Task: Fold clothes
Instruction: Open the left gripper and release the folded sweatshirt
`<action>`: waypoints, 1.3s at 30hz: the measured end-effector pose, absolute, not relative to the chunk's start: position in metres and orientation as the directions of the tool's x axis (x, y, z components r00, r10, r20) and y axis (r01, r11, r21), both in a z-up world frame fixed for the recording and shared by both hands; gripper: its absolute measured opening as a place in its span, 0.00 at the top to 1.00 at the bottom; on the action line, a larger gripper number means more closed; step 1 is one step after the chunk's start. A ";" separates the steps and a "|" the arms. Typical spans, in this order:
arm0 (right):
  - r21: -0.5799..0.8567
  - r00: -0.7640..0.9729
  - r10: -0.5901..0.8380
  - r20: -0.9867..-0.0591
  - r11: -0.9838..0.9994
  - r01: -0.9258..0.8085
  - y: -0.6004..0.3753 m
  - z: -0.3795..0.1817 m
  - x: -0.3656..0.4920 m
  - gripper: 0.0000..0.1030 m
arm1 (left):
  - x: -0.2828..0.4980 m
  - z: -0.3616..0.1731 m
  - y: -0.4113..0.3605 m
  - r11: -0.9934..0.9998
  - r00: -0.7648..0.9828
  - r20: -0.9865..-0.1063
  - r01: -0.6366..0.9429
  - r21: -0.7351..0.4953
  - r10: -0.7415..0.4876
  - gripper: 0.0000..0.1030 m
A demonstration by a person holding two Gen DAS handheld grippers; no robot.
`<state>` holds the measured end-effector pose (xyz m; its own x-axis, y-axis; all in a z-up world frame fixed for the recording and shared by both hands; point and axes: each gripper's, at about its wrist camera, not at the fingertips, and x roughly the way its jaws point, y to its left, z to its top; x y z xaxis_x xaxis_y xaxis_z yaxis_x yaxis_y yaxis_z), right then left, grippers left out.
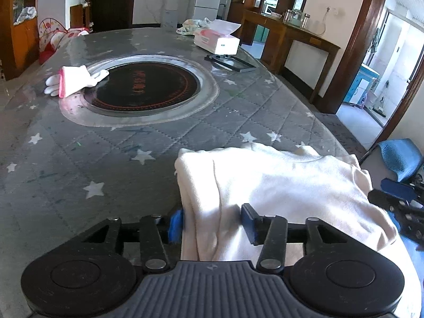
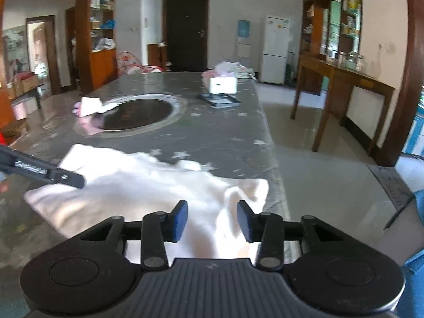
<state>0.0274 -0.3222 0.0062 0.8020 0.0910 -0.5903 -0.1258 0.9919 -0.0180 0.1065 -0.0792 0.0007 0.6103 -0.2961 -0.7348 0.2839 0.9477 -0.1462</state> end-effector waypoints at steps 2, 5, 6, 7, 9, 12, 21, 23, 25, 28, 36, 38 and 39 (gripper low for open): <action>-0.015 0.797 0.116 -0.592 0.988 -0.155 -0.314 0.004 0.022 0.59 | 0.103 0.001 -0.079 0.950 0.622 -0.731 0.289 -0.118 -0.280 0.48; -0.017 0.788 0.127 -0.603 0.985 -0.173 -0.307 -0.001 0.017 0.59 | 0.100 0.000 -0.079 0.950 0.626 -0.730 0.293 -0.105 -0.274 0.47; -0.017 0.784 0.127 -0.608 0.985 -0.173 -0.306 -0.004 0.016 0.59 | 0.099 -0.001 -0.079 0.951 0.629 -0.729 0.293 -0.101 -0.271 0.46; -0.019 0.780 0.125 -0.613 0.985 -0.172 -0.305 -0.006 0.014 0.59 | 0.098 -0.001 -0.079 0.951 0.633 -0.727 0.295 -0.091 -0.266 0.45; -0.020 0.773 0.118 -0.623 0.986 -0.167 -0.305 -0.011 0.013 0.59 | 0.095 -0.001 -0.080 0.952 0.643 -0.724 0.298 -0.065 -0.251 0.42; -0.022 0.775 0.113 -0.621 0.987 -0.162 -0.306 -0.013 0.010 0.58 | 0.090 -0.001 -0.081 0.952 0.655 -0.718 0.303 -0.035 -0.235 0.42; -0.016 0.790 0.143 -0.596 0.982 -0.189 -0.294 -0.007 -0.002 0.52 | 0.069 0.004 -0.088 0.946 0.684 -0.693 0.324 0.007 -0.229 0.34; -0.008 0.784 0.140 -0.605 0.983 -0.182 -0.293 -0.013 -0.004 0.51 | 0.065 0.002 -0.092 0.943 0.694 -0.686 0.331 0.033 -0.219 0.33; -0.001 0.782 0.139 -0.607 0.984 -0.175 -0.293 -0.016 -0.006 0.51 | 0.061 0.001 -0.094 0.940 0.700 -0.682 0.336 0.055 -0.210 0.33; 0.000 0.793 0.142 -0.592 0.984 -0.176 -0.293 -0.012 -0.013 0.52 | 0.058 0.000 -0.093 0.942 0.706 -0.678 0.332 0.059 -0.206 0.33; -0.002 0.784 0.156 -0.601 0.980 -0.197 -0.290 -0.014 -0.017 0.52 | 0.053 -0.003 -0.095 0.940 0.715 -0.671 0.332 0.082 -0.194 0.28; -0.003 0.782 0.158 -0.602 0.980 -0.201 -0.291 -0.013 -0.018 0.51 | 0.053 -0.002 -0.094 0.941 0.714 -0.672 0.329 0.079 -0.193 0.27; -0.001 0.782 0.160 -0.602 0.979 -0.202 -0.291 -0.012 -0.019 0.49 | 0.053 -0.002 -0.094 0.941 0.715 -0.672 0.328 0.080 -0.192 0.26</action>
